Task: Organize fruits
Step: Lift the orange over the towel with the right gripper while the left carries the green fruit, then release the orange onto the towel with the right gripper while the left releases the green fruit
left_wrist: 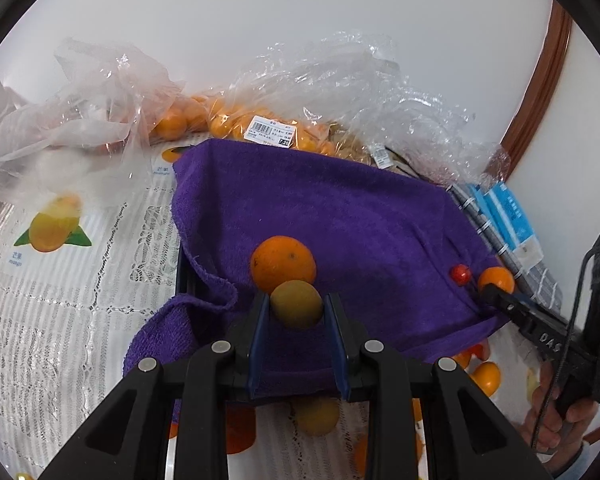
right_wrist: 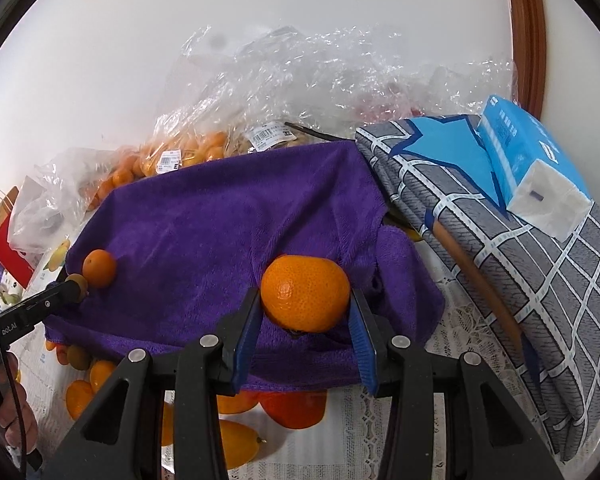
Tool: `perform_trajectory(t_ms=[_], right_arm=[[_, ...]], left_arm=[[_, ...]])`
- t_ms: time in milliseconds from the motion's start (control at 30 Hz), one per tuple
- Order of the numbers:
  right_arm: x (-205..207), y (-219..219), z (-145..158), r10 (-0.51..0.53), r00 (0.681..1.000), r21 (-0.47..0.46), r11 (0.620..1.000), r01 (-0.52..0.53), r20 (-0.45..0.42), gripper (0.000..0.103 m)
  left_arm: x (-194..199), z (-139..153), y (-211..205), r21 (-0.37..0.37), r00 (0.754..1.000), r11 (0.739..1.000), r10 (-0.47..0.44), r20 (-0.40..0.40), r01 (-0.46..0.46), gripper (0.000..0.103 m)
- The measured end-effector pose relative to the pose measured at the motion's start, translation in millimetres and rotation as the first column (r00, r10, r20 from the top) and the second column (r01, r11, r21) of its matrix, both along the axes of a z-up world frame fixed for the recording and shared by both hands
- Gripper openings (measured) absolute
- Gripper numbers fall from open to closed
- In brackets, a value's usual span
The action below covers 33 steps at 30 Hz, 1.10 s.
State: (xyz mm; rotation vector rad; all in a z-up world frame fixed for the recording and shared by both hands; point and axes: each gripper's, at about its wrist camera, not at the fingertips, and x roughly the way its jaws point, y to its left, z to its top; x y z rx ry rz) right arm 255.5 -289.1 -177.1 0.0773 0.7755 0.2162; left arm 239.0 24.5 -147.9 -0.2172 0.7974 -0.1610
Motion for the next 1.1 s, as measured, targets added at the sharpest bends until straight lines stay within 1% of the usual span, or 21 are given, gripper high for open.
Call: perform_trajectory(t_ms=[33, 133, 367, 633, 733, 800, 900, 1000, 1100], right_arm=[[0, 0, 0, 0.000, 1.000, -0.003, 1.000, 0.000, 0.003, 0.043], [-1, 1, 0, -0.001, 1.000, -0.010, 1.000, 0.001, 0.011, 0.043], [-4, 5, -1, -0.002, 1.000, -0.046, 0.999, 0.003, 0.029, 0.044], [-6, 5, -1, -0.001, 0.999, -0.052, 0.999, 0.002, 0.036, 0.044], [-7, 4, 0, 0.010, 0.999, -0.045, 0.999, -0.008, 0.039, 0.045], [-9, 2, 4, 0.007, 0.999, -0.036, 0.999, -0.005, 0.049, 0.047], [-16, -3, 17, -0.056, 0.996, -0.042, 0.997, 0.059, 0.072, 0.049], [-31, -10, 32, -0.088, 0.993, -0.004, 0.996, 0.089, 0.085, 0.054], [-47, -6, 41, -0.098, 0.992, -0.013, 0.995, 0.100, 0.075, 0.054]], left_arm=[[1, -1, -1, 0.008, 1.000, 1.000, 0.001, -0.004, -0.001, 0.027], [1, -2, -1, -0.005, 1.000, 1.000, -0.003, -0.014, 0.002, 0.027], [1, -3, -3, 0.023, 1.000, 1.000, -0.001, -0.011, 0.001, 0.027], [-1, -3, -7, 0.047, 1.000, 0.999, -0.004, -0.002, 0.004, 0.027], [-1, -2, -10, 0.046, 1.000, 0.999, -0.017, 0.000, 0.017, 0.027], [-2, -1, -11, 0.046, 1.000, 0.999, -0.028, 0.000, 0.028, 0.029], [-3, 1, -11, 0.026, 0.999, 0.999, -0.039, 0.005, 0.039, 0.035], [-9, 9, -7, 0.002, 0.998, 0.999, -0.035, 0.043, 0.035, 0.040], [-16, 17, 1, -0.016, 0.997, 1.000, -0.016, 0.074, 0.017, 0.040]])
